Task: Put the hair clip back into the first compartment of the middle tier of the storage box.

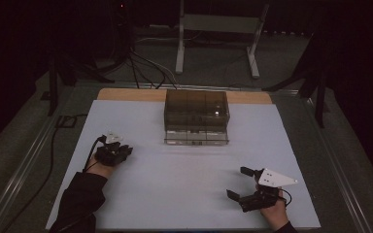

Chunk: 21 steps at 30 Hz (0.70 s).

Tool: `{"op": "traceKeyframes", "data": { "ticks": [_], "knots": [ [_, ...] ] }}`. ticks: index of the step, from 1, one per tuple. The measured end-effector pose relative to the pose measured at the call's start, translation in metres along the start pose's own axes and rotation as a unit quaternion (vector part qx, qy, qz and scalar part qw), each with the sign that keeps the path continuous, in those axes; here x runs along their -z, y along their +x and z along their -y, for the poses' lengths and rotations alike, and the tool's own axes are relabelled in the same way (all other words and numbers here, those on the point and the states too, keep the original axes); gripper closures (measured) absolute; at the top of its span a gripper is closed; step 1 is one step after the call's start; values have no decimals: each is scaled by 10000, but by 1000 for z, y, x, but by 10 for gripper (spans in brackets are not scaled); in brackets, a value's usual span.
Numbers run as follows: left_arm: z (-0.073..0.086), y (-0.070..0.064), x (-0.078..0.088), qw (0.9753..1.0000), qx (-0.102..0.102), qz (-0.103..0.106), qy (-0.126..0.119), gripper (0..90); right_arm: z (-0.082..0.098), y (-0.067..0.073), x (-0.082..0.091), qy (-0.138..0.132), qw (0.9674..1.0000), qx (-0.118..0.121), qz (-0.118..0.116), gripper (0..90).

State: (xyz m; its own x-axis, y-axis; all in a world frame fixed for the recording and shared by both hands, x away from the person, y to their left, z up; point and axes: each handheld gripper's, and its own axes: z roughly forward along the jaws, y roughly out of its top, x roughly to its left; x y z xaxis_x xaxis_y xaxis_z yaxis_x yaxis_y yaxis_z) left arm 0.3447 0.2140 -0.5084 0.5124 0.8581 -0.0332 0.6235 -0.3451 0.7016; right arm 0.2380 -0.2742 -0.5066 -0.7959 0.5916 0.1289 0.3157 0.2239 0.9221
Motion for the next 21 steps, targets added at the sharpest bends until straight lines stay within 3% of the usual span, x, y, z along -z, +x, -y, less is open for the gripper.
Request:
{"op": "traceKeyframes", "data": {
  "ticks": [1, 3, 8, 14, 16, 21],
  "knots": [
    [0, -1, 1, 10000, -38, -8, 12, 775, 0, 0, 0, 6, 10000, 5, 3, 2],
    [-1, 0, 3, 10000, 2, -7, -17, 863, 0, 0, 0, 16, 10000, 25, 4, 3],
    [0, 2, 5, 10000, -31, -34, -1, 869, 0, 1, 0, 17, 10000, 32, 16, 3],
    [5, 5, 2, 9998, 2, 83, 191, 790, 0, 1, -1, 27, 10000, 30, 15, 2],
    [6, 4, 2, 9997, -11, 106, 211, 712, 0, 0, -1, 22, 10000, 28, 4, 3],
    [9, 3, -4, 9990, -113, 73, 426, 733, 0, 1, -1, 39, 10000, 45, 5, 3]
  ]
}}
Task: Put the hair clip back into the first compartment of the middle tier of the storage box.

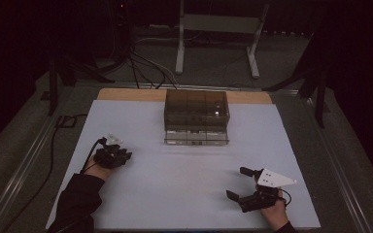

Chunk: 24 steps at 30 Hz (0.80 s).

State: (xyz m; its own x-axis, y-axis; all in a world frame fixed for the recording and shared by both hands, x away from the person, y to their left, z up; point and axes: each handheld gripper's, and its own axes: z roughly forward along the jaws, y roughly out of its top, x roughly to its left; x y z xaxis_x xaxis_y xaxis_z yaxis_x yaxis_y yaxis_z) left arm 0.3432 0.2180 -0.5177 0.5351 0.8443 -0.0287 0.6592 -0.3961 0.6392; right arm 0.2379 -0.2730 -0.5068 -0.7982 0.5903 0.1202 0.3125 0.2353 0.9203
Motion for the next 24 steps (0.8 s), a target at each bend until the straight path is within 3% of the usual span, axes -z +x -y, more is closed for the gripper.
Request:
{"op": "traceKeyframes", "data": {
  "ticks": [24],
  "knots": [
    [-4, 1, 2, 9998, 139, -87, -86, 806, 0, 0, 0, 8, 10000, -22, 8, 3]
  ]
}}
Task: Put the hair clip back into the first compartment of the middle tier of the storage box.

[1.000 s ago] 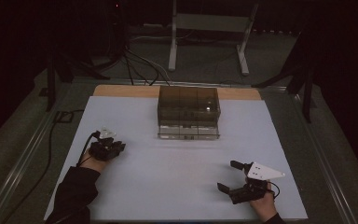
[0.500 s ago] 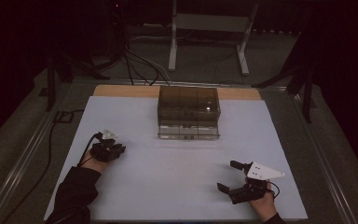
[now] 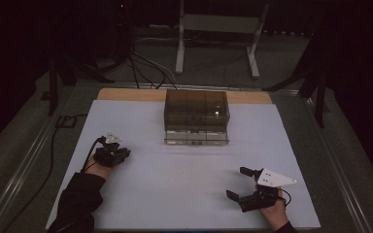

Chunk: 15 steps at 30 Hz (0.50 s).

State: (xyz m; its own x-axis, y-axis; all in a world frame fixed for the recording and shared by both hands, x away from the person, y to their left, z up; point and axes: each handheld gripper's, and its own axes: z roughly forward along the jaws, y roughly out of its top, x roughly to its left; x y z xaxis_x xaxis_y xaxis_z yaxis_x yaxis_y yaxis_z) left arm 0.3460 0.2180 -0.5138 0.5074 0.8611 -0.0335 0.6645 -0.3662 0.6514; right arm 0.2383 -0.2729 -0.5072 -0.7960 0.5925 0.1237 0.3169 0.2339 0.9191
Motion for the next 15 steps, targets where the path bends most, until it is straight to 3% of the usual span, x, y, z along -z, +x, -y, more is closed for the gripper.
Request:
{"op": "traceKeyframes", "data": {
  "ticks": [15],
  "knots": [
    [-8, -7, 8, 9999, -123, 69, -29, 806, 0, 0, 0, -12, 10000, 22, 16, 3]
  ]
}}
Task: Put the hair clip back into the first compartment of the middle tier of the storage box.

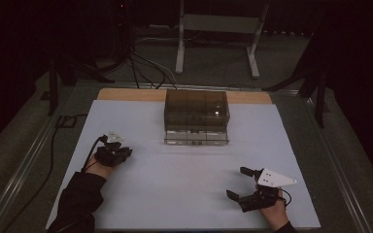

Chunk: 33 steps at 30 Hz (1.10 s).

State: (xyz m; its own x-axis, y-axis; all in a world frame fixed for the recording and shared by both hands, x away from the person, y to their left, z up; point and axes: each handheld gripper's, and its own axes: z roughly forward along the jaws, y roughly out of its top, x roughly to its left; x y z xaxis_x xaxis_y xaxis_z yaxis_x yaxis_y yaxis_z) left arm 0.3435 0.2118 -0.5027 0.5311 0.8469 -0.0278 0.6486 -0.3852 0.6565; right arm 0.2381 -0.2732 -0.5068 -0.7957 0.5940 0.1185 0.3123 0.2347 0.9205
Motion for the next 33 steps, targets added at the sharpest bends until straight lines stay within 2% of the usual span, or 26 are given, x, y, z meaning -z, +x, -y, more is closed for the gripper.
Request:
{"op": "traceKeyframes", "data": {
  "ticks": [9, 22, 33],
  "knots": [
    [-10, -9, 5, 9998, -170, 80, -25, 806, 0, 0, 0, -6, 10000, 0, -2, 3],
    [-18, -16, 8, 9993, -296, 226, -5, 806, 0, 0, 0, 6, 10000, -24, -16, 3],
    [-31, -23, 13, 9986, -423, 309, -91, 806, 0, 0, 0, 0, 10000, -45, -14, 2]
  ]
}}
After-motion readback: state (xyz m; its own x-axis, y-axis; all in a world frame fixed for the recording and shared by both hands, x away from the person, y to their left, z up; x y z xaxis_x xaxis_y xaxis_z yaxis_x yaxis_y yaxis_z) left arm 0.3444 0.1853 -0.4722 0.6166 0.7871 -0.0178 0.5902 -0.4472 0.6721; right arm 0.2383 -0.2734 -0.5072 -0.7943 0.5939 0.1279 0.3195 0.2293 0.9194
